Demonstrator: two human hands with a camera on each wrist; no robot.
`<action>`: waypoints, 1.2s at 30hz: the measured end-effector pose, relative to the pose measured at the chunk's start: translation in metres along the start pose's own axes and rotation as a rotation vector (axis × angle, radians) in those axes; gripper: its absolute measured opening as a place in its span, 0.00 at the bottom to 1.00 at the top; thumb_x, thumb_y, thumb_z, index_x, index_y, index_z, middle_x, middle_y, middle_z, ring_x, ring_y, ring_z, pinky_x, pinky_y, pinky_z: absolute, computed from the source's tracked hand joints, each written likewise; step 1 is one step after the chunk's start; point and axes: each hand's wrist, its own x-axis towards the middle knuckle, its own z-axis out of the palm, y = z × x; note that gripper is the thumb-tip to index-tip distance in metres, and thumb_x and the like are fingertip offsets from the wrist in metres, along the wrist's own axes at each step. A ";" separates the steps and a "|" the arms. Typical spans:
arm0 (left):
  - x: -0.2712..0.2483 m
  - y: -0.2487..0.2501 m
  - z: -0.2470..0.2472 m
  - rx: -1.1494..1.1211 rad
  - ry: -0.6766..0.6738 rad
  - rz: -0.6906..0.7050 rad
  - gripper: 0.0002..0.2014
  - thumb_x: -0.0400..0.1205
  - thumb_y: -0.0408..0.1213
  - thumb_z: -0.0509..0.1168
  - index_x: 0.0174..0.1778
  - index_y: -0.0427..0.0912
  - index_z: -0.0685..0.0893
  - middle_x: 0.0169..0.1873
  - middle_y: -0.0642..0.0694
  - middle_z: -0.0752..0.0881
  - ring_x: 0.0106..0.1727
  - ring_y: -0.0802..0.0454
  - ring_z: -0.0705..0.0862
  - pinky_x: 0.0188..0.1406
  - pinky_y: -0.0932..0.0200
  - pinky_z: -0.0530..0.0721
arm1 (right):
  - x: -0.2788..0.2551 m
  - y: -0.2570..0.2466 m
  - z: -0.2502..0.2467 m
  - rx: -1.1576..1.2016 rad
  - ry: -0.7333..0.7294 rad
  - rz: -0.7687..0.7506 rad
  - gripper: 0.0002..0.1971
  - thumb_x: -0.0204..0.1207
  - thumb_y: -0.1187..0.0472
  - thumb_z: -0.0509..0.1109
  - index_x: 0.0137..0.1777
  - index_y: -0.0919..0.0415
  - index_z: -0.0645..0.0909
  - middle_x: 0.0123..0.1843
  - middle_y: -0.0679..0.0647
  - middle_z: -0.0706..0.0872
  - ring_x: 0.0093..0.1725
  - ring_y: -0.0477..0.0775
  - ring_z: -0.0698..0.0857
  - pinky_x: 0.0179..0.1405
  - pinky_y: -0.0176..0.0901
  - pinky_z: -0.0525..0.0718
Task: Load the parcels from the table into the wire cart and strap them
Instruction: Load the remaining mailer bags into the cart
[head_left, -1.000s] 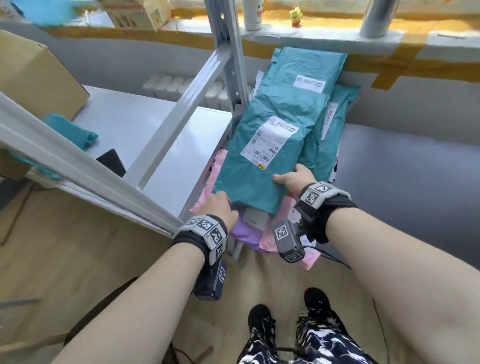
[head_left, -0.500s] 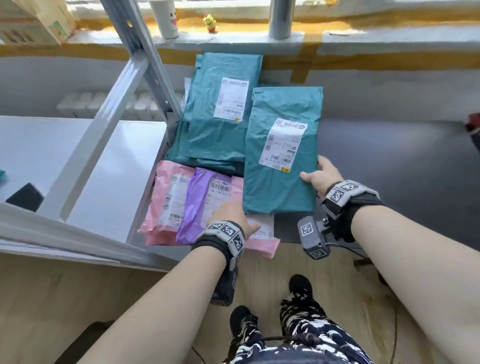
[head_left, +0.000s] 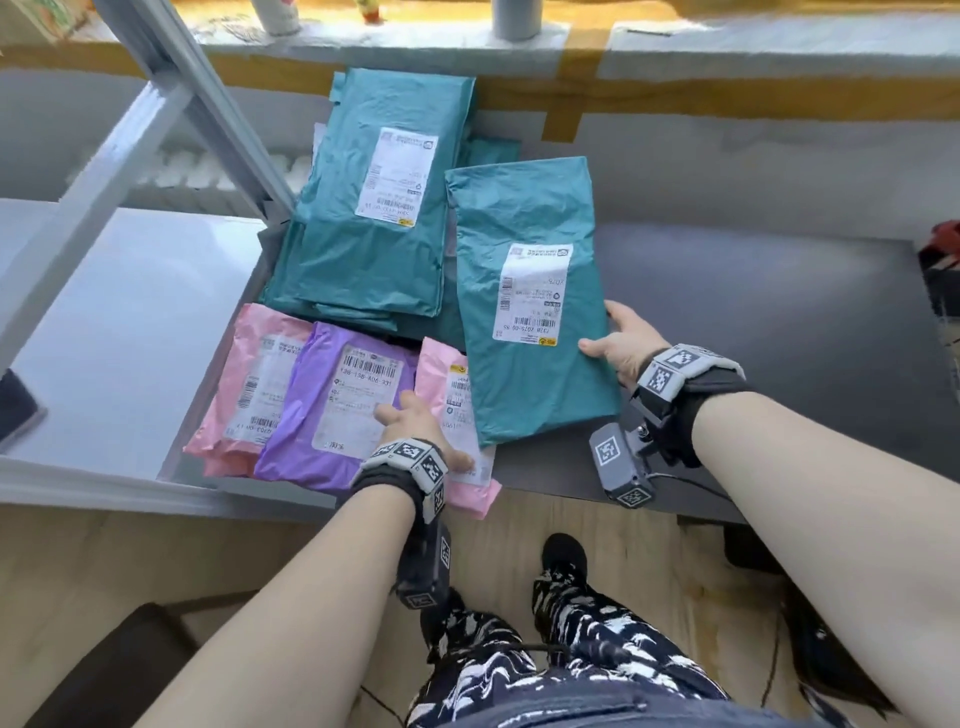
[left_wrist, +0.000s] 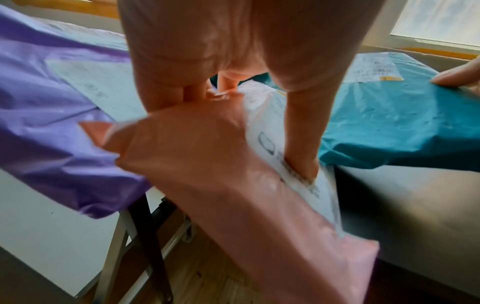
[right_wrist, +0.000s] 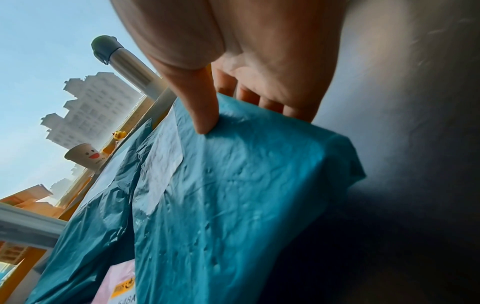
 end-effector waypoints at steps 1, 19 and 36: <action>-0.001 0.003 0.000 -0.010 0.011 0.001 0.46 0.64 0.45 0.82 0.70 0.38 0.61 0.65 0.36 0.66 0.57 0.39 0.84 0.56 0.53 0.82 | 0.000 -0.001 -0.003 -0.007 -0.005 -0.001 0.29 0.73 0.74 0.70 0.74 0.57 0.72 0.67 0.56 0.83 0.62 0.60 0.84 0.65 0.61 0.81; -0.041 0.048 -0.028 -0.147 0.153 0.558 0.21 0.79 0.41 0.68 0.63 0.37 0.71 0.56 0.39 0.83 0.51 0.42 0.82 0.47 0.54 0.79 | -0.122 0.014 -0.059 0.121 0.406 -0.056 0.30 0.77 0.73 0.66 0.79 0.61 0.64 0.72 0.56 0.78 0.67 0.58 0.80 0.66 0.52 0.80; -0.191 0.256 0.050 -0.058 0.087 1.058 0.10 0.83 0.34 0.57 0.54 0.36 0.80 0.49 0.37 0.85 0.46 0.39 0.82 0.43 0.54 0.78 | -0.267 0.127 -0.250 0.325 0.971 0.097 0.28 0.77 0.73 0.66 0.77 0.62 0.67 0.69 0.59 0.80 0.65 0.60 0.81 0.55 0.42 0.78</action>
